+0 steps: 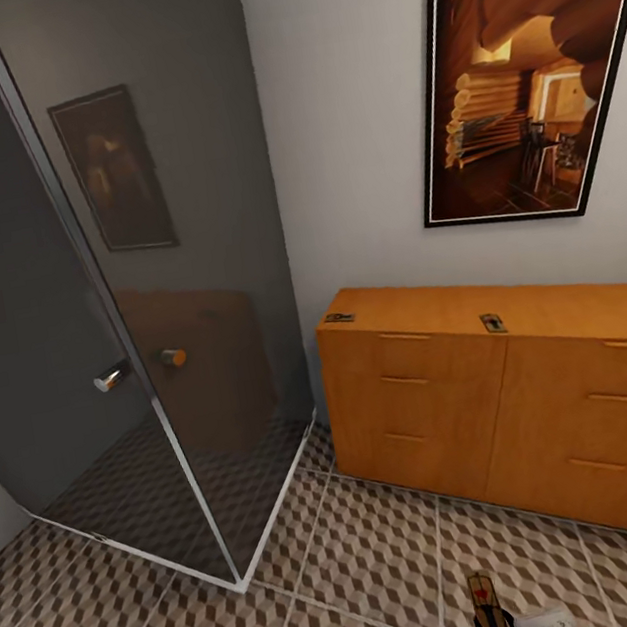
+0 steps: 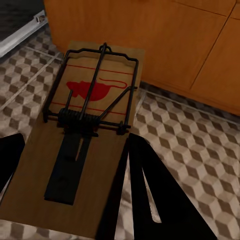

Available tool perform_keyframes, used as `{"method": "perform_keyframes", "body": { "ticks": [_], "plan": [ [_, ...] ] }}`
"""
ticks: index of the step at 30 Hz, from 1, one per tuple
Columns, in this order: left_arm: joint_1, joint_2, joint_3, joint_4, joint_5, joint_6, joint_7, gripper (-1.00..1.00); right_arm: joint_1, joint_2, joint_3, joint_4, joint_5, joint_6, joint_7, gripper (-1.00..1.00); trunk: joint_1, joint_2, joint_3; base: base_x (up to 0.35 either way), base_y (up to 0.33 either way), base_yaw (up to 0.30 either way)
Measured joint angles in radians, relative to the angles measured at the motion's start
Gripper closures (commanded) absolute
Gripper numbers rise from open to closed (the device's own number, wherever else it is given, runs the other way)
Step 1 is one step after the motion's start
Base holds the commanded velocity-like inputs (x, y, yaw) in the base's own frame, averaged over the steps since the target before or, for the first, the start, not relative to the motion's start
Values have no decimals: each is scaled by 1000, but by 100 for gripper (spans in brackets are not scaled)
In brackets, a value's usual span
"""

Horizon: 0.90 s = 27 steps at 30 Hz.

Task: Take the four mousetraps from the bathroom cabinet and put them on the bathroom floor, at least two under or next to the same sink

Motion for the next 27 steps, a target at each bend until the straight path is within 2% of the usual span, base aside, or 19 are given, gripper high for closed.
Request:
{"method": "perform_keyframes", "body": {
  "ticks": [27],
  "plan": [
    [0,0,0,0,0,0,0,100,0,2,0,9,1,0,-1,100,0,0,0,0,0,251]
  ]
}}
